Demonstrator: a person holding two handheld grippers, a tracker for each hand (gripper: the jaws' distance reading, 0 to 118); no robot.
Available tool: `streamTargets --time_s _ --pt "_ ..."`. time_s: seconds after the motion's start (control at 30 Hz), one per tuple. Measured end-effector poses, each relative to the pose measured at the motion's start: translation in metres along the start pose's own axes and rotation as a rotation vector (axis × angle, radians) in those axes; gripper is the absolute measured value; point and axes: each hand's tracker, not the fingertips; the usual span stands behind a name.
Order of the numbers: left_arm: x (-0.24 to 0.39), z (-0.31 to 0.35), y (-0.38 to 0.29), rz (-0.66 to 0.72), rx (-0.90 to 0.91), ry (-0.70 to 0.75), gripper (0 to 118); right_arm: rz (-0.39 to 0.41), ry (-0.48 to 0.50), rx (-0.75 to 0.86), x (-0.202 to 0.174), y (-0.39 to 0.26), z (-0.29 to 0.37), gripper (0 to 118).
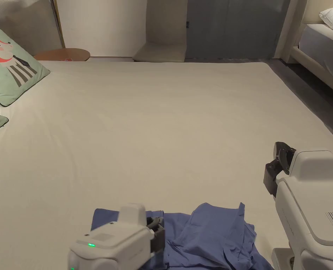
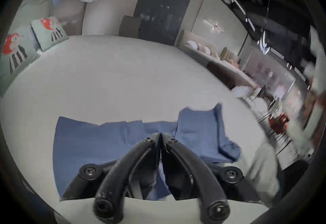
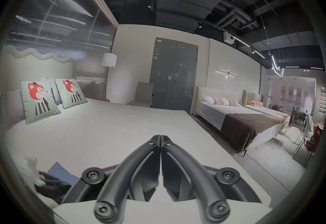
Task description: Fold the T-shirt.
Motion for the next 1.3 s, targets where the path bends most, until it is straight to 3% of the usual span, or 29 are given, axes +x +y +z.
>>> streamTargets --time_s 0.23,0.3,0.37,0.4,0.47,0.5,0.53,0.87,0.93,1.0,1.1,1.2,1.3 --pt "-0.088 0.048 0.029 0.352 -0.068 -0.150 5 -0.003 0.027 -0.002 -0.011 0.001 -0.001 1" --pt "-0.113 0.053 0.028 0.424 -0.102 -0.147 26 -0.003 0.031 -0.005 -0.014 0.001 -0.001 1" --pt "-0.134 0.056 0.027 0.410 -0.134 -0.143 32 -0.002 0.032 -0.008 -0.016 0.000 -0.002 1" --pt "-0.142 0.056 0.026 0.408 -0.171 -0.141 57 -0.002 0.034 -0.010 -0.017 0.000 -0.002 1" --pt "-0.147 0.060 0.021 0.430 -0.201 -0.121 90 0.003 0.037 -0.016 -0.020 -0.001 -0.003 1" --pt "-0.153 0.060 0.018 0.432 -0.205 -0.136 101 0.004 0.037 -0.018 -0.020 -0.001 -0.003 1" --pt "-0.161 0.060 0.014 0.457 -0.213 -0.170 103 0.005 0.038 -0.020 -0.021 -0.001 -0.003 1" --pt "-0.220 0.033 -0.009 0.573 -0.229 -0.292 100 0.023 0.056 -0.041 -0.033 -0.002 -0.010 1" --pt "-0.224 0.025 -0.011 0.582 -0.243 -0.289 89 0.026 0.056 -0.042 -0.033 -0.002 -0.012 1" --pt "-0.224 0.015 -0.014 0.584 -0.264 -0.287 71 0.027 0.053 -0.044 -0.034 -0.001 -0.013 1" --pt "-0.222 0.006 -0.017 0.569 -0.272 -0.280 55 0.033 0.047 -0.047 -0.033 -0.002 -0.015 1" --pt "-0.216 0.006 -0.015 0.561 -0.267 -0.253 15 0.033 0.047 -0.052 -0.032 -0.003 -0.016 1" --pt "-0.211 0.009 -0.016 0.557 -0.266 -0.240 14 0.035 0.049 -0.054 -0.033 -0.003 -0.016 1"
